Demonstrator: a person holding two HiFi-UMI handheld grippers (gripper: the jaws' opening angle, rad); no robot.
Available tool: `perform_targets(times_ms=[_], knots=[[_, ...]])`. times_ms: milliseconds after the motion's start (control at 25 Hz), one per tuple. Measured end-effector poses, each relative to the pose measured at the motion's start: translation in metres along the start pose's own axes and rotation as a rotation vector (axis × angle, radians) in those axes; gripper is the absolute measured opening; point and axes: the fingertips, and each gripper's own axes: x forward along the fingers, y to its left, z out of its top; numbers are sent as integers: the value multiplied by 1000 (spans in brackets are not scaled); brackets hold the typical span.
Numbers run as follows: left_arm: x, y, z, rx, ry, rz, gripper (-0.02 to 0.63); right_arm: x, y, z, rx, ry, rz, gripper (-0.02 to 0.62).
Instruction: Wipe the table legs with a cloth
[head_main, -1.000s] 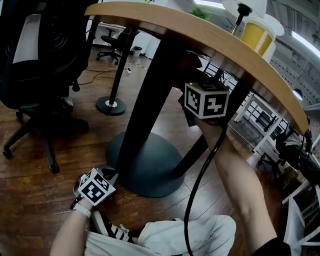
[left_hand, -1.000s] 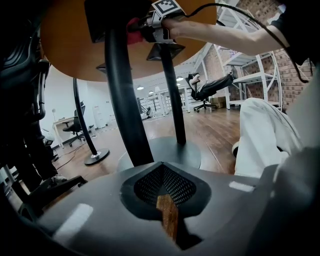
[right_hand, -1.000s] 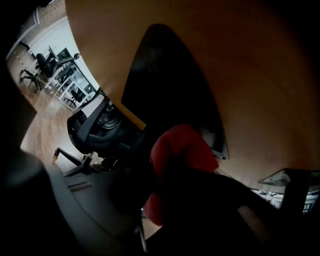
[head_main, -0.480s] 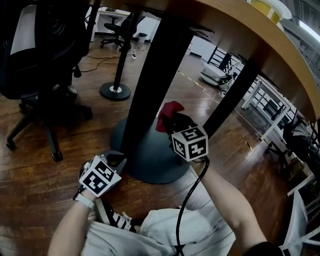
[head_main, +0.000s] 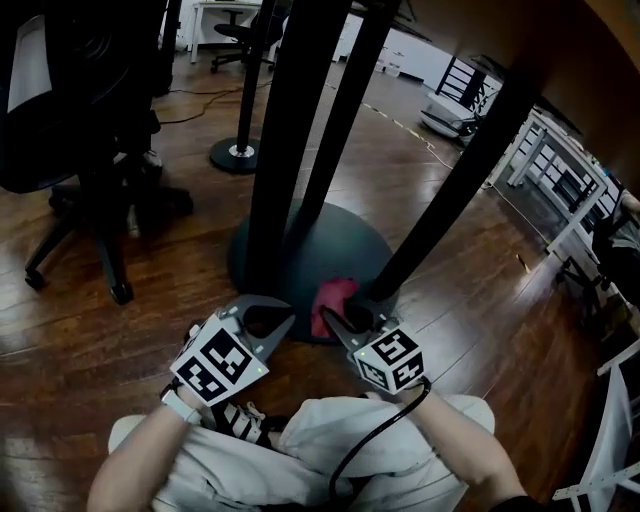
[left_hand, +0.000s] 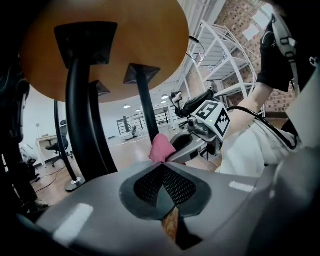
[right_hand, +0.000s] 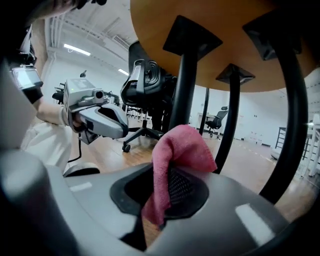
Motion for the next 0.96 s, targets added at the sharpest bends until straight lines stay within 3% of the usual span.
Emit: perform_targets(times_ms=[160,320,480,600,800,960], knots=[[7,-25,16,4,-48,-39,-8,-20,6,17,-10,-15,40,40],[7,-29,4,-13,-64,-54,-6,-38,25,24,-61,-53,125,40],[7,-14,-17,-143,-52,-27,-6,-34,34,13,18,-82,128,40],[5,-10,-10,-230,-97,-12,-6,-36,36,31,-27,-131,111,40],[8,-3,-6,-218,-112,3,-6,-39,22,29,-13,-124,73,40],[25,0,4,-156,-128,-28,-7,-38,0,31,-17,-128,25,40]])
